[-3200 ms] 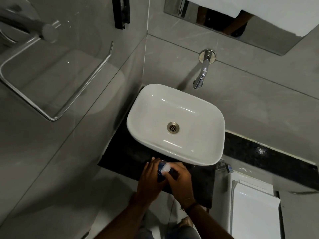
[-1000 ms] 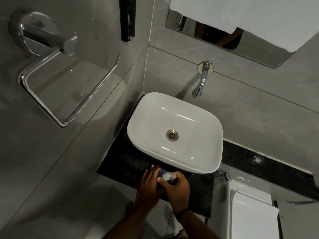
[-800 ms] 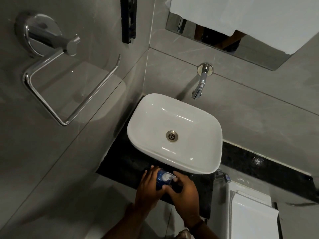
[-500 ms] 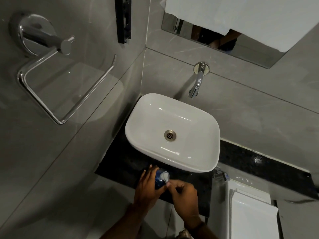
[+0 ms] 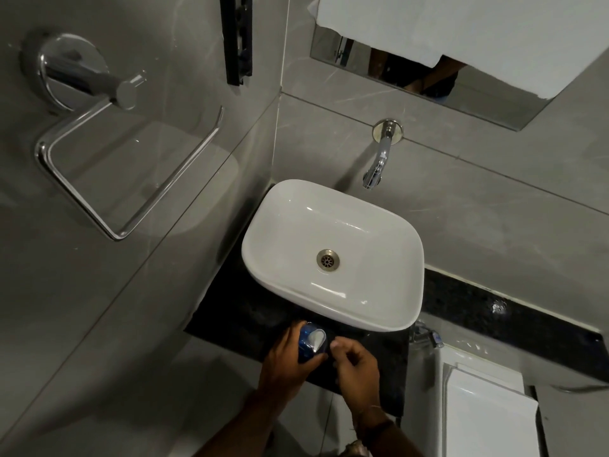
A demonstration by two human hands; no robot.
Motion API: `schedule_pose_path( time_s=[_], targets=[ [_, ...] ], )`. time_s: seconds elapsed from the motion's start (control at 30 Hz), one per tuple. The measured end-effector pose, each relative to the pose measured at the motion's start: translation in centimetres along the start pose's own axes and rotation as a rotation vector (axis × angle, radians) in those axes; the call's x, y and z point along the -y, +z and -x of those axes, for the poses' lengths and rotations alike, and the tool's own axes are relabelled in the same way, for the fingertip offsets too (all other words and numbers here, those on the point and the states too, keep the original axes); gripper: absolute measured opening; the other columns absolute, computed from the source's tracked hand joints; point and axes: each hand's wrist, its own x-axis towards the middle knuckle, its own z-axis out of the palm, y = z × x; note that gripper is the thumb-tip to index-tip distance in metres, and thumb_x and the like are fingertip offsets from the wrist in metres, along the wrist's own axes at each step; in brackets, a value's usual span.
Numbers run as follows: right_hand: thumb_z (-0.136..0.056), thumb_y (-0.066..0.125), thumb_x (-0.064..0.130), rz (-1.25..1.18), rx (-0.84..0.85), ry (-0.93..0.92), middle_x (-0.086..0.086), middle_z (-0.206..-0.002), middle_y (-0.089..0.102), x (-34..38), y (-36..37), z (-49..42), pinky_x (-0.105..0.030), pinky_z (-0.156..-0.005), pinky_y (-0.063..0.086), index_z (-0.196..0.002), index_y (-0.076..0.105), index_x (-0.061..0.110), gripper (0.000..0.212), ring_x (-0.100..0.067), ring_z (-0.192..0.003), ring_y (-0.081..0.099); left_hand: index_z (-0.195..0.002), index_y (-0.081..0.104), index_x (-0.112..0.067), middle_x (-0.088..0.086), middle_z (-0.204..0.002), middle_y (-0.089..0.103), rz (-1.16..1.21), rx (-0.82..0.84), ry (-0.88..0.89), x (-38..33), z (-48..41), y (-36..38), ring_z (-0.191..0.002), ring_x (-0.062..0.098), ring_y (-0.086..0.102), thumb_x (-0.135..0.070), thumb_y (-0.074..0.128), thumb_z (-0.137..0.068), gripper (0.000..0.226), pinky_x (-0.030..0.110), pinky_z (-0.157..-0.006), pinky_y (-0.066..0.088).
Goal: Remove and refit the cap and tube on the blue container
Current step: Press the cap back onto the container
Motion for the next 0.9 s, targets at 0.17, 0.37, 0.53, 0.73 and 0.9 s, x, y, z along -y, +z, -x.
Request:
schedule_pose_path(
  time_s=[0.17, 0.37, 0.53, 0.73, 0.9],
  targets=[
    [-0.107, 0.053, 0.015, -0.200, 0.172, 0.298, -0.022, -0.129, 0.069, -0.4, 0.8, -1.8, -0.040, -0.079, 0.055, -0.134, 0.061, 0.011, 0.029, -0.043, -0.110, 0.071, -0.145, 0.039, -0.031, -0.006, -0.137, 0.057, 0.074, 0.014, 0.010, -0.2, 0.2, -0.2, -0.122, 0.016, 0.058, -0.059, 0.073, -0.078, 0.080, 0.038, -0.101, 0.050],
    [-0.101, 0.062, 0.003, -0.200, 0.138, 0.233, -0.031, -0.134, 0.067, -1.9, 3.0, -2.7, -0.056, -0.107, 0.055, -0.134, 0.064, -0.006, 0.034, -0.048, -0.127, 0.064, -0.144, 0.034, -0.041, -0.013, -0.135, 0.054, 0.132, 0.028, 0.004, -0.4, 0.2, -1.1, -0.123, 0.013, 0.057, -0.059, 0.068, -0.082, 0.073, 0.036, -0.102, 0.048],
    [-0.098, 0.068, 0.006, -0.157, 0.193, 0.159, -0.027, -0.127, 0.072, -0.3, 7.3, -2.9, -0.061, -0.107, 0.055, -0.128, 0.069, -0.002, 0.031, -0.044, -0.122, 0.069, -0.145, 0.037, -0.037, -0.014, -0.133, 0.056, 0.180, -0.076, -0.054, 0.9, -0.5, -4.9, -0.121, 0.010, 0.058, -0.050, 0.073, -0.079, 0.076, 0.036, -0.102, 0.051],
    [-0.096, 0.072, 0.007, -0.170, 0.268, 0.174, -0.027, -0.125, 0.074, 2.7, 15.5, -2.5, -0.058, -0.106, 0.056, -0.123, 0.072, 0.001, 0.028, -0.042, -0.118, 0.071, -0.147, 0.041, -0.028, -0.001, -0.140, 0.057, 0.182, -0.245, -0.167, 3.6, -2.5, -10.7, -0.126, 0.016, 0.055, -0.032, 0.080, -0.076, 0.081, 0.041, -0.105, 0.048],
    [-0.095, 0.072, 0.005, -0.160, 0.275, 0.174, -0.029, -0.129, 0.071, 3.9, 19.6, -2.6, -0.054, -0.111, 0.054, -0.129, 0.069, -0.003, 0.034, -0.042, -0.120, 0.069, -0.150, 0.039, -0.021, 0.008, -0.145, 0.055, 0.165, -0.262, -0.208, 5.6, -3.9, -13.6, -0.130, 0.021, 0.054, -0.026, 0.080, -0.078, 0.083, 0.043, -0.108, 0.047]
  ],
)
